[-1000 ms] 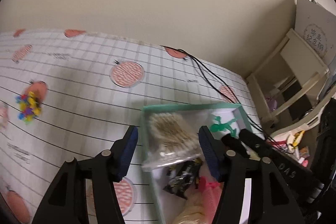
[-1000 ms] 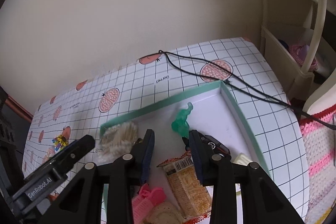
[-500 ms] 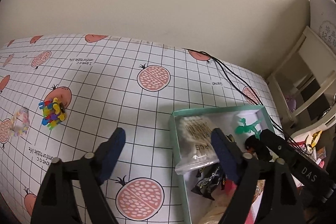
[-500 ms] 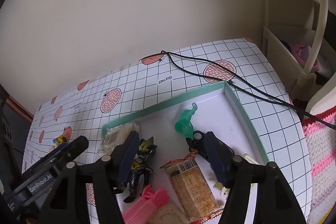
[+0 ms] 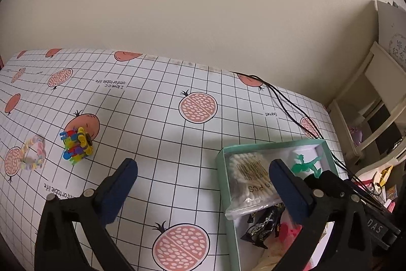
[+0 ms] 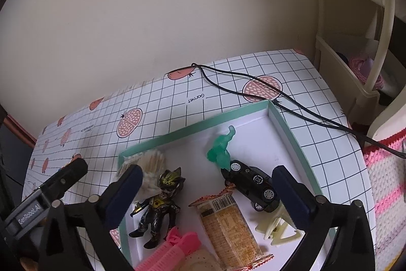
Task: Organize objects
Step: 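Carry the swab pack and green figure into the tray and release both, then move both grippers back toward the bead bracelet and colourful block toy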
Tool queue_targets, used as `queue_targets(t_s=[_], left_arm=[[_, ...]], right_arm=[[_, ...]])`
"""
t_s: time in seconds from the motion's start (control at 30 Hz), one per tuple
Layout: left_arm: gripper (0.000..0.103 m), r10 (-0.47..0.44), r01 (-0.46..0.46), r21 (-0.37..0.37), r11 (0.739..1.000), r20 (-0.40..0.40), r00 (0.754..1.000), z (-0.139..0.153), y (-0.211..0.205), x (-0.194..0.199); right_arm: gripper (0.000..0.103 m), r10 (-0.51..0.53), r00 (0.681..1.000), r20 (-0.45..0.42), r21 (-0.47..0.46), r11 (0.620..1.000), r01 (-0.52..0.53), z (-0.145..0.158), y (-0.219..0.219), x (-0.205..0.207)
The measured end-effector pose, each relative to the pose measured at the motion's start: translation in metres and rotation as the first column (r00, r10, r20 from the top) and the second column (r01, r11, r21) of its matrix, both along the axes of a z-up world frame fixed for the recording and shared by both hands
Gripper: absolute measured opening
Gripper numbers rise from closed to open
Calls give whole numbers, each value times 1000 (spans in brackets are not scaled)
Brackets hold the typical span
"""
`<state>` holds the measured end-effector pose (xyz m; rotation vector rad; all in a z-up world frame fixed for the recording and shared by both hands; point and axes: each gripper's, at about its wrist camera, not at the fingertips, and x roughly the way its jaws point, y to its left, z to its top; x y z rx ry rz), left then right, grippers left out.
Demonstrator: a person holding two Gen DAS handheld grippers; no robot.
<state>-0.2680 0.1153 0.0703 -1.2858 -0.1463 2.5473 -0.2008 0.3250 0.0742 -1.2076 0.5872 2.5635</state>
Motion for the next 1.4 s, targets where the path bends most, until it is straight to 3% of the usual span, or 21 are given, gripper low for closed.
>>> queue_targets(t_s=[0.33, 0.77, 0.93, 1.07, 1.27, 1.4], left_arm=[[103, 27, -27, 13, 1000, -9, 1000, 22, -32, 3], [103, 212, -211, 42, 977, -34, 977, 50, -155, -6], [103, 283, -284, 61, 957, 22, 959, 40, -208, -15], [103, 338, -341, 37, 939, 68, 939, 22, -246, -22], [103, 366, -370, 8, 929, 132, 921, -9, -273, -32], [102, 389, -390, -19, 921, 130, 912, -23, -286, -35]], right_arm=[[103, 10, 1000, 2, 36, 999, -10, 9, -16, 1], [103, 153, 987, -54, 75, 986, -149, 33, -95, -12], [103, 224, 971, -84, 72, 973, -218, 39, -136, -20], [103, 306, 950, -69, 127, 947, -296, 34, -180, -32], [103, 375, 927, -6, 123, 920, -372, 14, -230, -66], [103, 409, 912, 23, 105, 906, -409, -5, -256, -90]])
